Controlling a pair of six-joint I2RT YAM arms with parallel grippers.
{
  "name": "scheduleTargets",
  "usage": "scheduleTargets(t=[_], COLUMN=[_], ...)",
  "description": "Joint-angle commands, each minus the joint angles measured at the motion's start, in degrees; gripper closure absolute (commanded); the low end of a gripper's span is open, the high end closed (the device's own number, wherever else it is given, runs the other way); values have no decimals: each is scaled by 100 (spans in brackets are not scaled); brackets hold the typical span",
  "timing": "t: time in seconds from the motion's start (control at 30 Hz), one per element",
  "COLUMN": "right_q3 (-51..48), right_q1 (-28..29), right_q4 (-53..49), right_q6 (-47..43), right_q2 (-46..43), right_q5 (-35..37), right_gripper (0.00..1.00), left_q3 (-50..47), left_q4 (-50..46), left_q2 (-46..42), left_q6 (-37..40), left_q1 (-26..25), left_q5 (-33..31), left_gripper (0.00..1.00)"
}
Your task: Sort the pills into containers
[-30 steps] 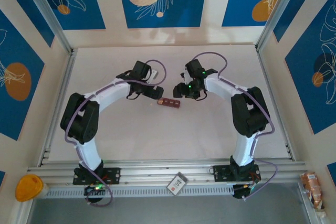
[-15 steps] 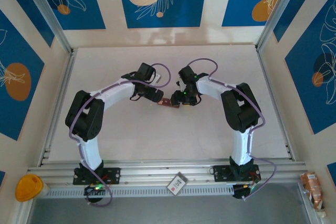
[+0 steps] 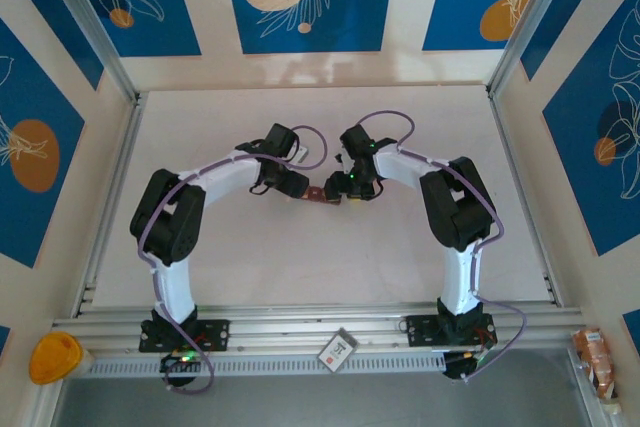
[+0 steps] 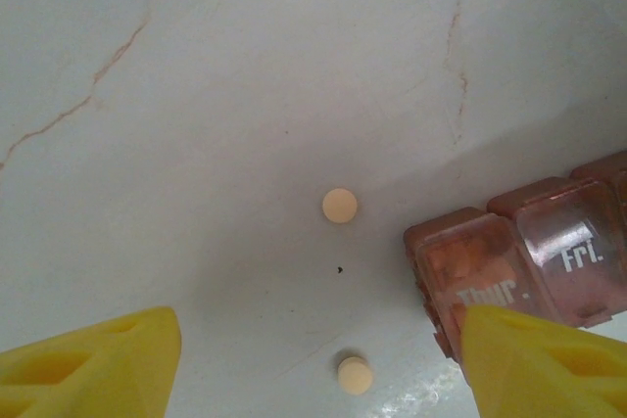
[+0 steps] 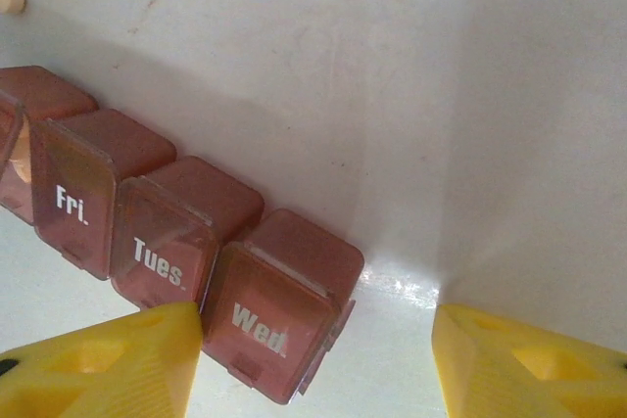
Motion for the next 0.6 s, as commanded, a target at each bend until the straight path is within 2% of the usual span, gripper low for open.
scheduleTargets(t=[0.0, 0.27, 0.57], right_q3=[195, 399, 410], right_q1=[-65, -177, -204], right_q4=[-127, -151, -175], right_q6=[44, 72, 21], right_q2=[127, 10, 346], right_q5=[-187, -377, -333], right_gripper=[35, 35, 35], left_q3=[48, 72, 24], left_q4=[-63, -37, 4], left_q2=[88, 82, 67], left_q6=[34, 16, 0], left_q1=[-78, -91, -118], left_q5=[62, 103, 114], left_gripper=[25, 24, 23])
